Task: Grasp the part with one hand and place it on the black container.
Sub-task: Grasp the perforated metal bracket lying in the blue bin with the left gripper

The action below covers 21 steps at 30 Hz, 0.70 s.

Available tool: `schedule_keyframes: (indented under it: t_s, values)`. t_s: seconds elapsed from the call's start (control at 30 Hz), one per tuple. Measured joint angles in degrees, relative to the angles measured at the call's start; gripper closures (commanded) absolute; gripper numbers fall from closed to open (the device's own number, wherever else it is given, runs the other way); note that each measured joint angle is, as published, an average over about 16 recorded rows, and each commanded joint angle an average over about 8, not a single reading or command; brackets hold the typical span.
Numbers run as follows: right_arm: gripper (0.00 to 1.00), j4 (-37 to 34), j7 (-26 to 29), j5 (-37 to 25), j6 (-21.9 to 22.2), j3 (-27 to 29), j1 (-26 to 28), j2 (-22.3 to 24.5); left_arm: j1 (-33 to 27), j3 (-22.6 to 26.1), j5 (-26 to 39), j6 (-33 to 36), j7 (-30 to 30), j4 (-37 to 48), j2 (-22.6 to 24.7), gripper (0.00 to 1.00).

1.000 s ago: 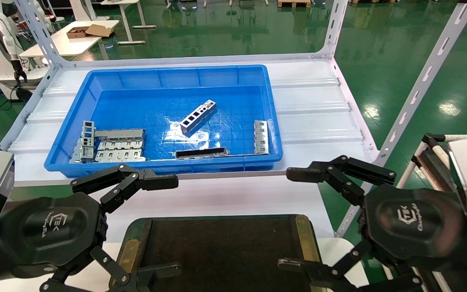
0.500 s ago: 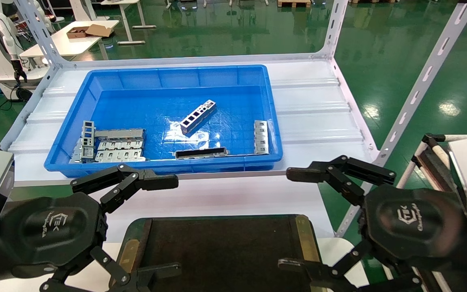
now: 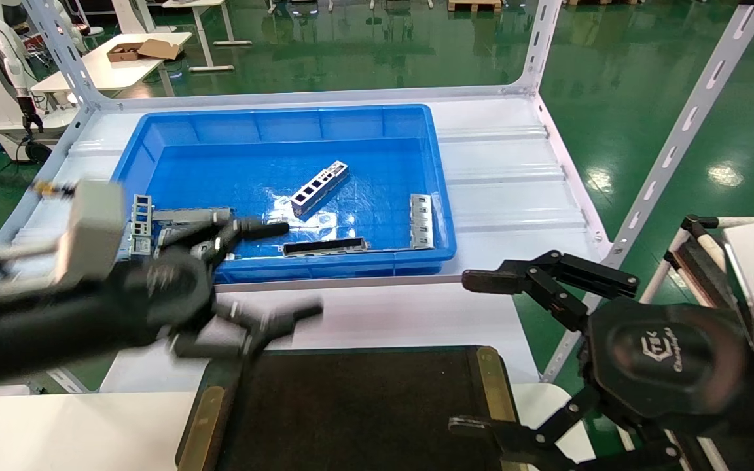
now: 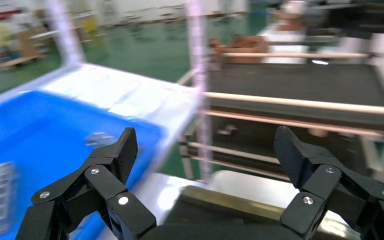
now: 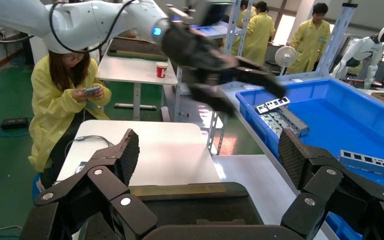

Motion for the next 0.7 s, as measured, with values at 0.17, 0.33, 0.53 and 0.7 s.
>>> schedule_keyframes:
  t_s: [0.17, 0.33, 0.53, 0.7]
  values:
    - [0.0, 0.0, 0.0, 0.0, 0.0, 0.0, 0.0, 0.0, -3.2, 2.81, 6.95, -8.56, -3.0, 3.69, 4.62, 0.0]
    - [0.0, 0.0, 0.0, 0.0, 0.0, 0.0, 0.0, 0.0, -7.37, 5.83, 13.95, -16.16, -4.47, 10.41, 10.48, 0.0]
    - [0.0, 0.0, 0.0, 0.0, 0.0, -0.01, 0.0, 0.0, -12.7, 8.78, 20.38, -23.14, -3.73, 21.58, 18.2, 0.0]
    - [0.31, 0.0, 0.0, 0.01, 0.0, -0.01, 0.0, 0.0, -16.62, 9.95, 23.17, -27.22, -1.03, 31.55, 24.18, 0.32]
